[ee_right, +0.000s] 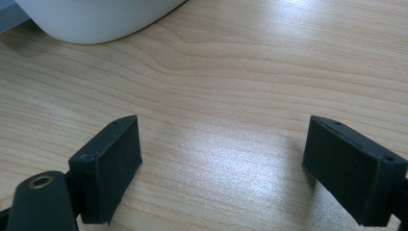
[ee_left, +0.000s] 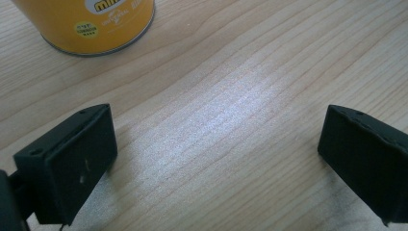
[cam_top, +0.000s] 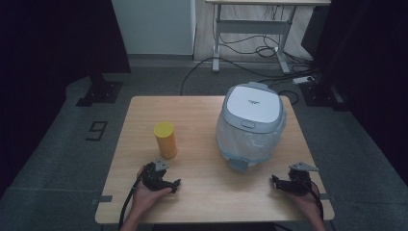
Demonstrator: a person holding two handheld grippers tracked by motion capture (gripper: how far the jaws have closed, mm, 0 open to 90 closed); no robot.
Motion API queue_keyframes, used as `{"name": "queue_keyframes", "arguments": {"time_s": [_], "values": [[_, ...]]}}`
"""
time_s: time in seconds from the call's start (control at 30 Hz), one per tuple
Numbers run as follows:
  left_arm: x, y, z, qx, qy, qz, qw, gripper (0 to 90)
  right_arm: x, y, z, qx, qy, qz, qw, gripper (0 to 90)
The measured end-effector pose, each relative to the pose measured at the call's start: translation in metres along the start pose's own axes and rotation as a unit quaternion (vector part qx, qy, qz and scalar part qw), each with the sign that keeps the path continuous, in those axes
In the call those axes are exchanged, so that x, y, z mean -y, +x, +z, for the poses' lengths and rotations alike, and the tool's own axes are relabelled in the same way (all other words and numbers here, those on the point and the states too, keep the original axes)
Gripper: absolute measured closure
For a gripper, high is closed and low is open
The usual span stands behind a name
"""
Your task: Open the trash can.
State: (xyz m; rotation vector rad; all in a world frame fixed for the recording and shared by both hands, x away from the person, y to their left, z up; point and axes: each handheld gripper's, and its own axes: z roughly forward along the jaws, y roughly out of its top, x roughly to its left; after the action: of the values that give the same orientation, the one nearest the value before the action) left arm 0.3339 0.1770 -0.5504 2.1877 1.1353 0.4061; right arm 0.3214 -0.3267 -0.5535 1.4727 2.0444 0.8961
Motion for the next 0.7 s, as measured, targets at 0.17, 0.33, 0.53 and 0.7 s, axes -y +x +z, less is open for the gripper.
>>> {"name": "queue_keyframes", "arguments": {"time_s": [0.17,0.33,0.53,0.7], "values": [[0.000,0.000,0.000,0.001,0.000,0.001,1.0000,0.0,0.000,-0.002,-0.001,0.001,-0.005,0.008,1.0000,17.5],[0.000,0.000,0.000,0.001,0.000,0.001,1.0000,0.0,0.001,-0.003,-0.004,0.001,-0.011,0.014,0.9998,23.0],[0.000,0.000,0.000,0.001,0.000,0.001,1.0000,0.0,-0.009,-0.002,-0.018,-0.014,-0.045,0.023,0.9986,34.4],[0.000,0.000,0.000,0.000,0.000,0.001,1.0000,0.0,-0.020,-0.005,-0.039,-0.039,-0.088,0.031,0.9949,51.5]]}}
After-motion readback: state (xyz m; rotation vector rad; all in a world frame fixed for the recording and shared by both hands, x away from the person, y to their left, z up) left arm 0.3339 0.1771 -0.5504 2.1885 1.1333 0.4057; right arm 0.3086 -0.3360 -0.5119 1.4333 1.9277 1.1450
